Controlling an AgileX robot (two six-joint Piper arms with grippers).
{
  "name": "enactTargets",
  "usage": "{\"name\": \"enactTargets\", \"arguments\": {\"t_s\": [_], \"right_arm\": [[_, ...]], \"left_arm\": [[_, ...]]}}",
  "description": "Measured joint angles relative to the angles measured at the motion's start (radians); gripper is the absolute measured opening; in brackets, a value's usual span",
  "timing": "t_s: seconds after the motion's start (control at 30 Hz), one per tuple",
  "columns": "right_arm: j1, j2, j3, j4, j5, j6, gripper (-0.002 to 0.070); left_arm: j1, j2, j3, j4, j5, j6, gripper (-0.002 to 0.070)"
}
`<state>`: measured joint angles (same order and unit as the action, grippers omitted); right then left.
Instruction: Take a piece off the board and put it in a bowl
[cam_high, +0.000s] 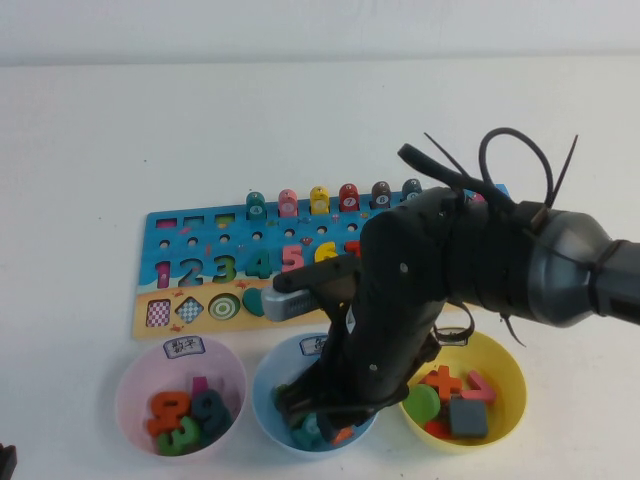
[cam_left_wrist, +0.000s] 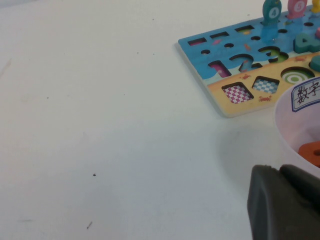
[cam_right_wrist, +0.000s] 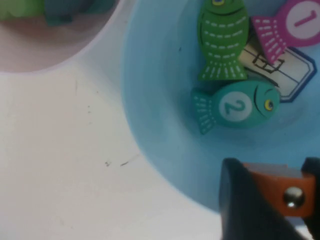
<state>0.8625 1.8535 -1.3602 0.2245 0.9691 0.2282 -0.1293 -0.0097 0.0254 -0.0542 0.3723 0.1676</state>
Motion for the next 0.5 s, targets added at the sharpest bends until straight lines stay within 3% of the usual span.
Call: {"name": "enactTargets", "arguments": {"t_s": [0.37, 0.5], "right_arm": [[0.0, 0.036, 0.0, -0.011, -0.004, 0.0, 0.0209], [0.0, 0.036, 0.0, -0.016, -0.009, 0.0, 0.027]], "left_arm": [[0.0, 0.0, 0.0, 0.0, 0.0, 0.0, -0.0005], [0.0, 0.0, 0.0, 0.0, 0.0, 0.0, -0.0005]]}}
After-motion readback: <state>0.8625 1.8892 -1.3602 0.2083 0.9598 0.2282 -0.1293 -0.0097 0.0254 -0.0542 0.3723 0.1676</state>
